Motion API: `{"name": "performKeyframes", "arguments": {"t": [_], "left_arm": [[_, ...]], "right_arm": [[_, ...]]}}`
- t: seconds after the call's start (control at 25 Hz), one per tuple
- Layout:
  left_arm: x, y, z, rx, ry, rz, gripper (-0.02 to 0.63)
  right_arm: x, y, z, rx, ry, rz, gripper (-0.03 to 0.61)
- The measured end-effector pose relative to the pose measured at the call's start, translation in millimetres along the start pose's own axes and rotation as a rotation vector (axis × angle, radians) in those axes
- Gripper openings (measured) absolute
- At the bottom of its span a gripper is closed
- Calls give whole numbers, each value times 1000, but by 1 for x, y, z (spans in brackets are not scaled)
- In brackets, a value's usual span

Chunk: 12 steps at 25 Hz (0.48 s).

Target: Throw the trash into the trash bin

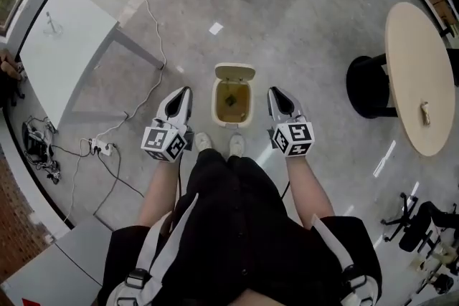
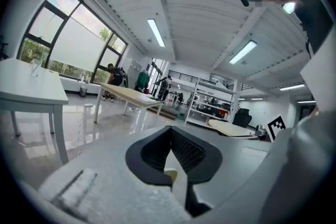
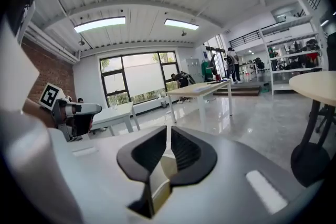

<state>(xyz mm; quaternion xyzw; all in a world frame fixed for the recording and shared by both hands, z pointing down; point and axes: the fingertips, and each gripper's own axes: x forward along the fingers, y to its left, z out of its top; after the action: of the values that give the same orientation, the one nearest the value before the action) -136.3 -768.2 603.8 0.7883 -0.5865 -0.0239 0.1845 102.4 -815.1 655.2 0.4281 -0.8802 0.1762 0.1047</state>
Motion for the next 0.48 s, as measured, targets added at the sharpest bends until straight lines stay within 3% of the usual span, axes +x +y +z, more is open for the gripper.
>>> {"name": "performKeyframes", "arguments": {"t": [0.24, 0.48], "left_arm": [[-15, -9, 56, 22, -99, -55, 1], [-52, -6, 79, 30, -147, -131, 0]], "right_arm": [[-33, 21, 44, 5, -117, -30, 23], [-62, 72, 43, 25, -162, -79, 6]]}}
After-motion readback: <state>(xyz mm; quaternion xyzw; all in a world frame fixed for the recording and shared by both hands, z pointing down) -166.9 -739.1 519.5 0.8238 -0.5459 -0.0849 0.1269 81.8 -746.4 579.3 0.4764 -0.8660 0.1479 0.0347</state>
